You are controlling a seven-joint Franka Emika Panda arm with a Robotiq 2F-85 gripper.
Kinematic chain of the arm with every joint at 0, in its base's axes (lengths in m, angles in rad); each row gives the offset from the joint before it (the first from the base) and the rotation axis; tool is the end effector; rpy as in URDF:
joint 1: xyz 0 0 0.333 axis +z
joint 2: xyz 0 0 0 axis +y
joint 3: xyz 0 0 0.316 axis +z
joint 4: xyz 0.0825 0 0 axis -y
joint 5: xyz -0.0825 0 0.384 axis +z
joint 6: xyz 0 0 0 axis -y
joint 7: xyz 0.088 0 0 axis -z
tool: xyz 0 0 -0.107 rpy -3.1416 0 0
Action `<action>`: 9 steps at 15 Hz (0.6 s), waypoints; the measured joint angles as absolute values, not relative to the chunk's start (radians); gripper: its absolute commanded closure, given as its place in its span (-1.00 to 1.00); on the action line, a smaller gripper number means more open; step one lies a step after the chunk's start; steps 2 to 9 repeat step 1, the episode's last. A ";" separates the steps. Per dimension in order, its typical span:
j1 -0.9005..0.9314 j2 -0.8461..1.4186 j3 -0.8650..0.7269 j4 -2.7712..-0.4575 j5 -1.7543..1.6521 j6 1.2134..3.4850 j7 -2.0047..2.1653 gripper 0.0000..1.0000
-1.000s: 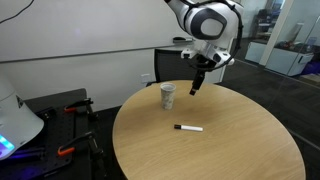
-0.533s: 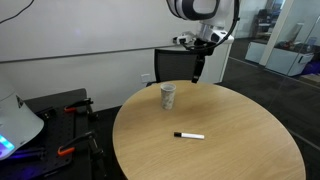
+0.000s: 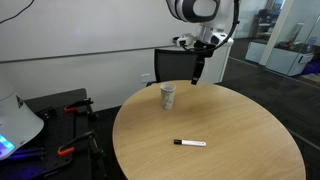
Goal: Remove the marker from the cup and put it on the table
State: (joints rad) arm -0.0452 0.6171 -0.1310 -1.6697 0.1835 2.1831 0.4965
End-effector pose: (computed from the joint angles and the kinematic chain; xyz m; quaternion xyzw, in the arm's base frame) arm 0.6634 -0.1020 0.2406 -0.9261 0.3728 0.0527 0.0260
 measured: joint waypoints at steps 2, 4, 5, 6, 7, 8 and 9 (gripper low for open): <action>-0.045 0.617 -0.131 -1.670 0.184 2.183 0.497 -1.00; -0.045 0.617 -0.131 -1.670 0.184 2.183 0.497 -1.00; -0.045 0.617 -0.131 -1.670 0.184 2.183 0.497 -1.00; -0.045 0.617 -0.131 -1.670 0.184 2.183 0.497 -1.00; -0.045 0.617 -0.131 -1.670 0.184 2.183 0.497 -1.00; -0.045 0.617 -0.131 -1.670 0.184 2.183 0.497 -1.00; -0.045 0.617 -0.131 -1.670 0.184 2.183 0.497 -1.00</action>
